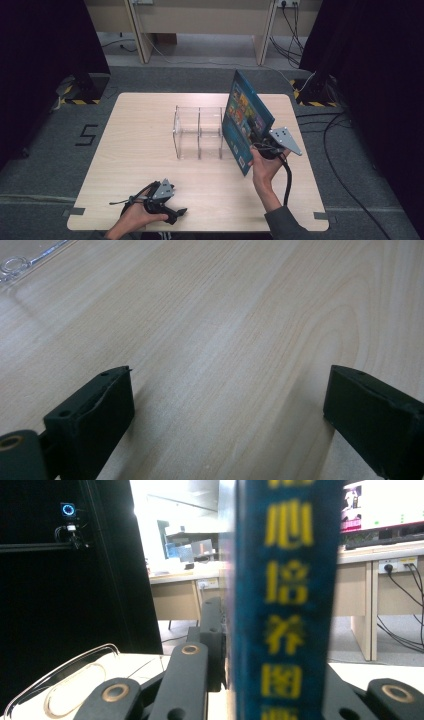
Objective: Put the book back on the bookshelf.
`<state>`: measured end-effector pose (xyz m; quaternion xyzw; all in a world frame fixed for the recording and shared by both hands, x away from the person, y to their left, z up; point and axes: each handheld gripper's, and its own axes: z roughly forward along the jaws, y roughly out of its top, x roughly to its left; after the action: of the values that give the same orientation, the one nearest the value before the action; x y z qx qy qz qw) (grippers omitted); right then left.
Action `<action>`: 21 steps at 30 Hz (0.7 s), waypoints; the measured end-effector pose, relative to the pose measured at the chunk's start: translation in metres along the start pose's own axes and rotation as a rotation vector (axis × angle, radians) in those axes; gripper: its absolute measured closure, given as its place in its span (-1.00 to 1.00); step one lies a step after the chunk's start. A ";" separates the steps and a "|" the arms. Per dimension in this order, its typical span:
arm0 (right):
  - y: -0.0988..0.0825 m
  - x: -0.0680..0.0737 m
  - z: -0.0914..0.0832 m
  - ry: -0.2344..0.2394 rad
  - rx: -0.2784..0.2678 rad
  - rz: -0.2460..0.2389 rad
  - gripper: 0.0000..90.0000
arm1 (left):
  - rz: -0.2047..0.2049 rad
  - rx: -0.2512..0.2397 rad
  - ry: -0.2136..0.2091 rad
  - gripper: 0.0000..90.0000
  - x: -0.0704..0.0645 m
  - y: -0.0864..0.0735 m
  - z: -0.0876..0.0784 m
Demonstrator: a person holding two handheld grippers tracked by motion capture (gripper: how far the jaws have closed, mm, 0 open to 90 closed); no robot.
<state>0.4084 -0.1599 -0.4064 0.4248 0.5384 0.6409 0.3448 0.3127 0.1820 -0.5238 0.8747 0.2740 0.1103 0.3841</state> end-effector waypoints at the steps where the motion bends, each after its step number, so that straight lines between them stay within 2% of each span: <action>1: 0.000 0.000 0.000 0.000 0.000 0.000 0.78 | 0.000 0.000 0.000 -0.89 0.000 0.000 0.000; 16: 0.001 -0.005 -0.008 0.016 0.029 -0.001 0.68 | 0.000 0.000 0.000 -0.89 0.000 0.000 0.000; 21: -0.001 -0.006 -0.011 0.024 0.055 -0.008 0.62 | 0.000 -0.001 0.000 -0.89 0.000 0.000 0.000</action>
<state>0.4011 -0.1697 -0.4091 0.4242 0.5618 0.6295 0.3290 0.3127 0.1820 -0.5239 0.8745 0.2741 0.1105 0.3846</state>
